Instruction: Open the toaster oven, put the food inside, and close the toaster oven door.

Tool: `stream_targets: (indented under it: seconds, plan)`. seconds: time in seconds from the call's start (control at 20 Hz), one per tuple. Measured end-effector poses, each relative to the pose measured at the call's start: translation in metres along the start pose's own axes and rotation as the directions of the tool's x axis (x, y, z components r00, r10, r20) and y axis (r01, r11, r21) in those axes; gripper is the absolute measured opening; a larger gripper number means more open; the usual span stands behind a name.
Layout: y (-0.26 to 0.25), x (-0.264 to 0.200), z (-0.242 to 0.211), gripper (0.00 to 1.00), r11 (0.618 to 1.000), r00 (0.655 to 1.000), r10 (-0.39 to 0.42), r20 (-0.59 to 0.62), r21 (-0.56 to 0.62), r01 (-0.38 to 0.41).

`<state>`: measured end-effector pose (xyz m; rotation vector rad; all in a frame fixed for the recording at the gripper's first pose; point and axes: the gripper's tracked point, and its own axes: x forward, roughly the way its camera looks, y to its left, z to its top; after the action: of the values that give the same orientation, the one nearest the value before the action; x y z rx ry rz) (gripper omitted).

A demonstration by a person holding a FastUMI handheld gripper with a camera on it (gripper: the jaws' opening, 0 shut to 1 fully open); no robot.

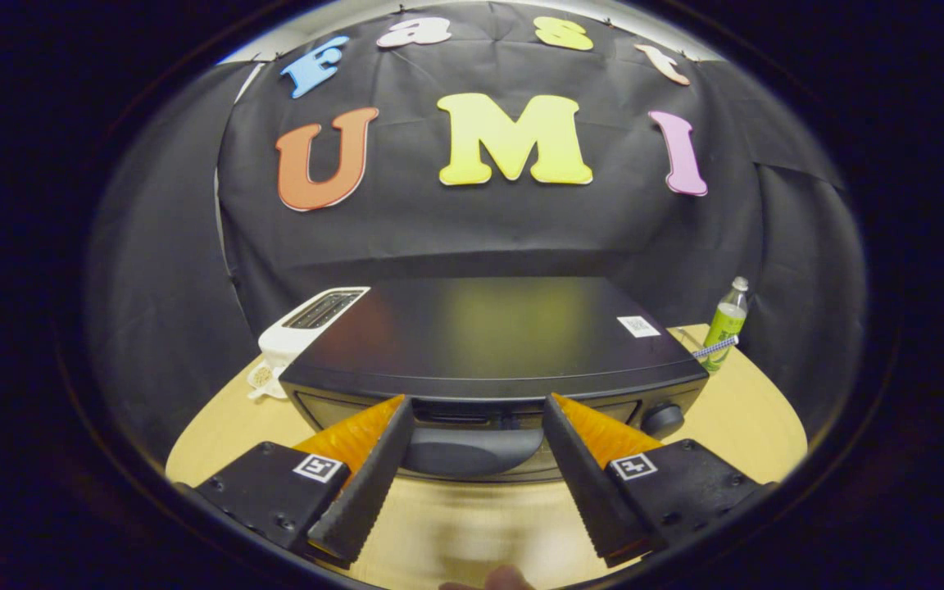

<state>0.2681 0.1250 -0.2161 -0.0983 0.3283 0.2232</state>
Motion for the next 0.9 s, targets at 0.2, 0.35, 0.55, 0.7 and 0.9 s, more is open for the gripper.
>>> stream_targets:
  seconds: [0.2, 0.35, 0.55, 0.7, 0.9]
  plan:
    - [0.002, -0.016, -0.015, 1.0, 0.999, 0.999, 0.027, -0.042, 0.026, -0.026]
    - [0.002, -0.038, -0.035, 1.0, 1.0, 0.998, 0.015, -0.058, -0.008, -0.016]
    - [0.003, -0.062, -0.074, 1.0, 1.0, 0.992, 0.002, -0.125, -0.03, -0.006]
    - [0.001, -0.072, -0.1, 1.0, 0.998, 0.988, -0.006, -0.157, -0.062, -0.004]
    - [0.001, -0.078, -0.14, 1.0, 0.999, 0.967, 0.002, -0.256, -0.033, -0.011]
